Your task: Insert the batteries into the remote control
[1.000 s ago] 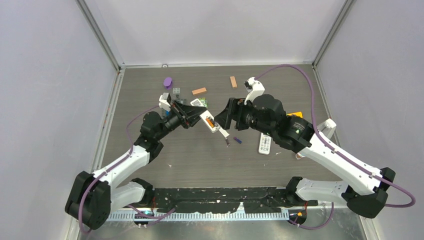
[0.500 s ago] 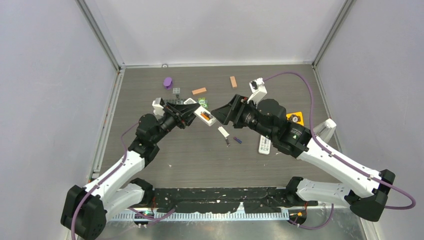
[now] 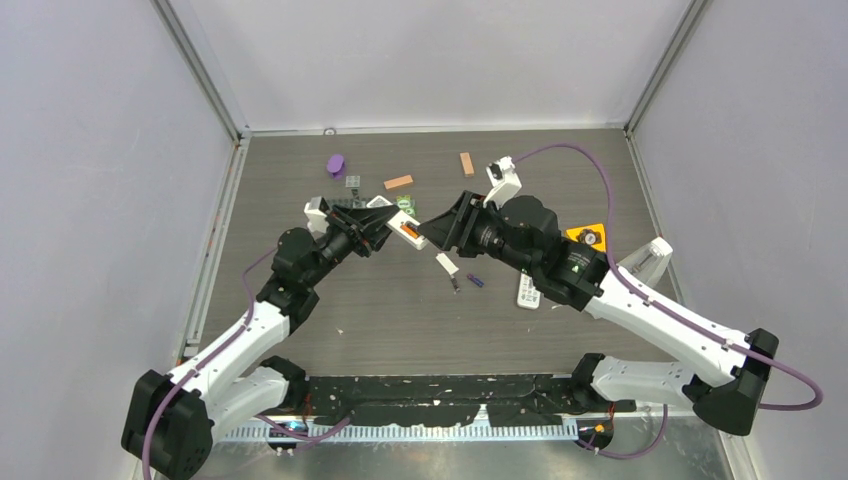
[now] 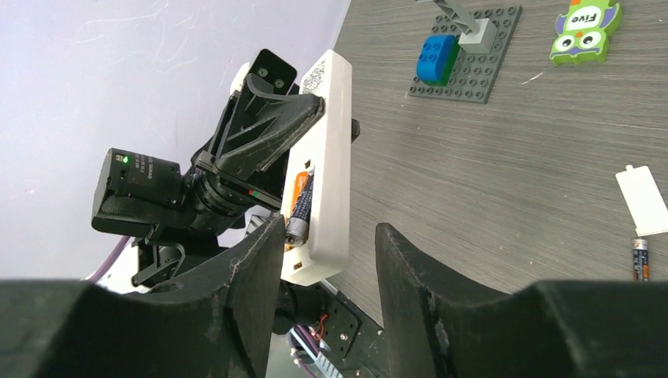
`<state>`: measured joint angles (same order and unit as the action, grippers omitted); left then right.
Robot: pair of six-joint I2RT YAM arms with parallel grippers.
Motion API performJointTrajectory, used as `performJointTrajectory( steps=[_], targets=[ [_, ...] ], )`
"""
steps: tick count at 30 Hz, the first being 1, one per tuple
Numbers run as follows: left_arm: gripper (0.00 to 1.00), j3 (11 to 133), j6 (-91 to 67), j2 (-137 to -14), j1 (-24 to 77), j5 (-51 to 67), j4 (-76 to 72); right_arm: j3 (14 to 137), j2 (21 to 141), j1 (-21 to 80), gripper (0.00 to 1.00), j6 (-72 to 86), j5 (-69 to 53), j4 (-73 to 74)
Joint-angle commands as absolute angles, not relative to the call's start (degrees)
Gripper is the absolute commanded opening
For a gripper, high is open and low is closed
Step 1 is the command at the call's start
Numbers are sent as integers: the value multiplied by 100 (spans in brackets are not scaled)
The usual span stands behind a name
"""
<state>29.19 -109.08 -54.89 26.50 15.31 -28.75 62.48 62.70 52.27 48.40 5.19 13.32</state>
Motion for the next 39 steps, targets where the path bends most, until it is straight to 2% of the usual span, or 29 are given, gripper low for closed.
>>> performJointTrajectory(
  steps=[1, 13, 24, 32, 39],
  targets=[
    [0, 2980, -11046, -5390, 2663, 1477, -3303, 6557, 6372, 5246, 49, 4899, 508, 1354],
    [0, 2918, -11107, -5333, 2663, 1474, -3470, 6713, 6601, 5239, 36, 4990, 551, 1699],
    [0, 2980, -11118, -5376, 2663, 1548, -3688, 6885, 6863, 5251, 35, 5002, 518, 1975],
    [0, 3174, -10443, -5344, 2653, 1583, -3541, 7121, 6942, 5247, 22, 4705, 754, 2362],
    [0, 3516, -9067, -5077, 2622, 1636, -2741, 7338, 6942, 5249, 26, 4099, 844, 2604]
  ],
)
